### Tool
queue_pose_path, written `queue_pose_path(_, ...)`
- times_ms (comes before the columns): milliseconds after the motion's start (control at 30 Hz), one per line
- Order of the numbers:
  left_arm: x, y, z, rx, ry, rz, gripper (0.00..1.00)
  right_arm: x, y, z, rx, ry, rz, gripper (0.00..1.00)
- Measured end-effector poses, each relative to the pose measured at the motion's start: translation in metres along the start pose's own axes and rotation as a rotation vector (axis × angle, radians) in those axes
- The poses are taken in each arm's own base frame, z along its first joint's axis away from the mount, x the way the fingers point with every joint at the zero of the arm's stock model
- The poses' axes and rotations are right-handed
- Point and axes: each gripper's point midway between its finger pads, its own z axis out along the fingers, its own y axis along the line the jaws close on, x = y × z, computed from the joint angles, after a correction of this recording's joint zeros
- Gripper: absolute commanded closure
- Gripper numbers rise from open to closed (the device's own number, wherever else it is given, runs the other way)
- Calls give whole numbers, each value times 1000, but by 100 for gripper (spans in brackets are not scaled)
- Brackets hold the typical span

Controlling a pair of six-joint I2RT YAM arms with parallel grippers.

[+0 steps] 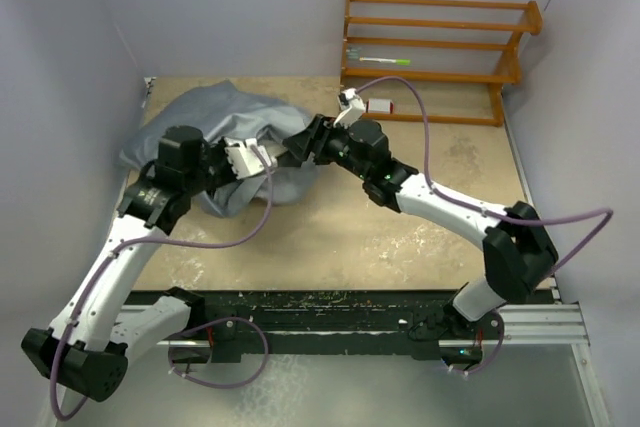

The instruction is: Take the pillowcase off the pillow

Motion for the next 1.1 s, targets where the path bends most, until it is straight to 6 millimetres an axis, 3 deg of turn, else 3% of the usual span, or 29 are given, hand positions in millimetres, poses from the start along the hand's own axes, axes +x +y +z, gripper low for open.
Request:
queue_pose_path(133,-49,33,-38,-46,-125,-64,100,2,13,-29,-28,-15,-99,24)
queue_pose_path(267,-86,57,-68,-69,-213,-119,100,4,32,-71,-84,-49,-262,18)
queue_pose_path(367,-111,72,-86,-67,-271,-167,100,-24,58,-101,-136,-128,-369,18)
queue_pose_path(467,-138,82,-105,-49,-347,-225,100,-71,87,-116,-157,-228,-435,17)
queue_pose_path(600,-168,91,-134,-33,-444,-287,100,-116,122,-125,-179,-312,-485,14)
queue_pose_path(700,-185,96,-156,-32,-511,-311,100,-136,137,-132,-184,-343,-515,12)
queue_pose_path(900,-197,94,-189,-45,-581,-307,100,-161,158,-134,-195,-380,-556,11)
queue_pose_path(1100,-203,105,-214,-114,-615,-301,100,-171,170,-126,-214,-383,-574,11)
